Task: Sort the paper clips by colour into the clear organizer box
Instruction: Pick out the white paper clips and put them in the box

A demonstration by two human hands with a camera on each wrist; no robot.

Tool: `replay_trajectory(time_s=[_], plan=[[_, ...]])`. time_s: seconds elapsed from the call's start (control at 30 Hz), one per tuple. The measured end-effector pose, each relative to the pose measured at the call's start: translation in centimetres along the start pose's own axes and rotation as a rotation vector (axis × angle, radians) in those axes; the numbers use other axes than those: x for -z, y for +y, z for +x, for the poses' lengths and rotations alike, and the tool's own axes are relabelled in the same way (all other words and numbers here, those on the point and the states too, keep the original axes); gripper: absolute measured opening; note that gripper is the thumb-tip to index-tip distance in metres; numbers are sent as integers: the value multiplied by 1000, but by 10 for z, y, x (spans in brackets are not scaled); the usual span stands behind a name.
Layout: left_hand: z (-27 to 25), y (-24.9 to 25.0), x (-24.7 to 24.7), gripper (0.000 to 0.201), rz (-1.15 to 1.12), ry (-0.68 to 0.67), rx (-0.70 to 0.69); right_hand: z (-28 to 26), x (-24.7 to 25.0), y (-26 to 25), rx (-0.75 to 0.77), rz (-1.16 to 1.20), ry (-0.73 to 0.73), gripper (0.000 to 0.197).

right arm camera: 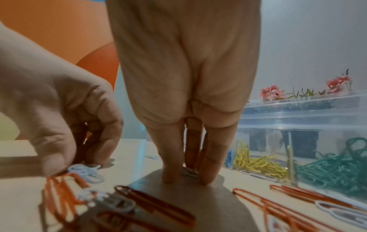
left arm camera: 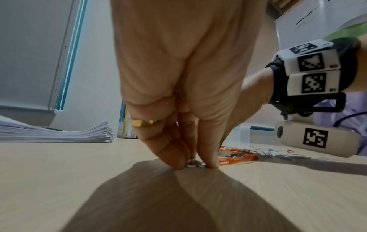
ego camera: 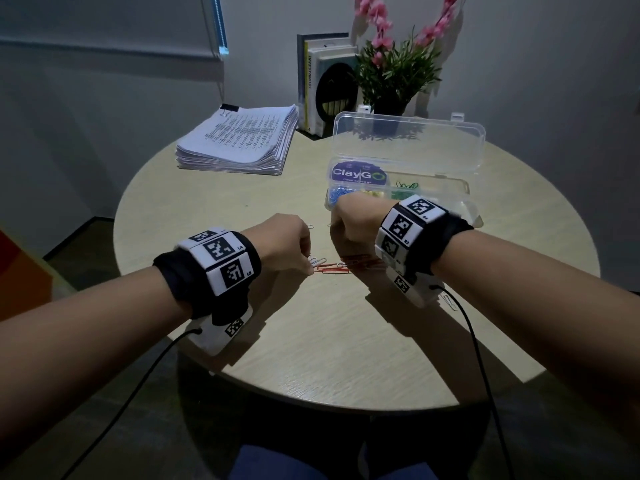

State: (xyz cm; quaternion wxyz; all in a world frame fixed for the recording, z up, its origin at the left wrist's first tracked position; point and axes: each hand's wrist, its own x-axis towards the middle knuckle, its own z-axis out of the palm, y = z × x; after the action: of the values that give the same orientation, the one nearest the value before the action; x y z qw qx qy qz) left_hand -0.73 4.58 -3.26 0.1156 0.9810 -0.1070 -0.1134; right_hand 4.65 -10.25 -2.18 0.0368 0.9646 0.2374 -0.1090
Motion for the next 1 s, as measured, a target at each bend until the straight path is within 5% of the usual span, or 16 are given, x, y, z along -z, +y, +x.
replay_trajectory(time_s=[0.23,0.53,0.83,1.0], plan=[[2,7,3,17,40,-8,-29,-4,0,4,-16,149,46,17],[-1,4,3,20,53,-99,-10,-2,-4,6,-82,131,-41,23],[-10,-1,17,15,-1250,-121,165,-14,2,3,-42,71,-61,24],[-7,0,9,19,-1592,-63,338,-16,23,3,-29,472,38,14]])
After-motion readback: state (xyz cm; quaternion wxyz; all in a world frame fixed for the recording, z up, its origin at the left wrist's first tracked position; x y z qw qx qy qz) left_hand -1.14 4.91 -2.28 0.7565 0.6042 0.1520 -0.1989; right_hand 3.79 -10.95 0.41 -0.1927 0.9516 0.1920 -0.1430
